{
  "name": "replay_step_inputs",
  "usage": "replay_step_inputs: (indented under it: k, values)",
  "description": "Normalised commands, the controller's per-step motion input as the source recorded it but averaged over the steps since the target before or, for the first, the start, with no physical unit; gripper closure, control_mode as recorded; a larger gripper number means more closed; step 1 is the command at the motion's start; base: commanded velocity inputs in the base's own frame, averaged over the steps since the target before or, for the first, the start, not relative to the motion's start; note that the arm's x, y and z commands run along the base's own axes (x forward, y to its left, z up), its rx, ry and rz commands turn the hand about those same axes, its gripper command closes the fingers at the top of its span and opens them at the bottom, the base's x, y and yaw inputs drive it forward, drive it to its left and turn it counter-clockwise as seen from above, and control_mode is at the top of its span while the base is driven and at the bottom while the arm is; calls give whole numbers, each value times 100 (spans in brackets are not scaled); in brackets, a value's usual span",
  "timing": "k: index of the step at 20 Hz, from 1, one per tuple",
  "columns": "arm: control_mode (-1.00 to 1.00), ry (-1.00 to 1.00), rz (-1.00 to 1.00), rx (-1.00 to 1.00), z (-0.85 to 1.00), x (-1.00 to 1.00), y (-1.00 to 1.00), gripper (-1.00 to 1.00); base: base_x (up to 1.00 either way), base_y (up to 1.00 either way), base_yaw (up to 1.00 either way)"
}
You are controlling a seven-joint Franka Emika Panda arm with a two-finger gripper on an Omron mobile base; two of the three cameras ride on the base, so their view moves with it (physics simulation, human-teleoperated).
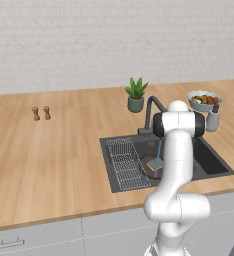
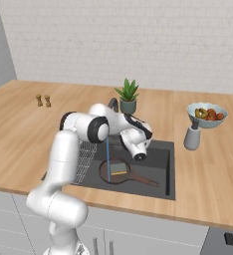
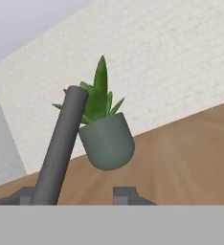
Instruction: Pick the pan and sponge and place them into the sink. Then turn on the water.
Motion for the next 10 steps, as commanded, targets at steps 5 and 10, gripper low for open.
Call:
replay_step_inputs:
  k: [5, 10]
  values:
    - [-100, -3, 0, 18, -33, 7, -77, 100, 0, 0, 0]
    - [-100, -21, 3, 30, 3, -81, -78, 100, 0, 0, 0]
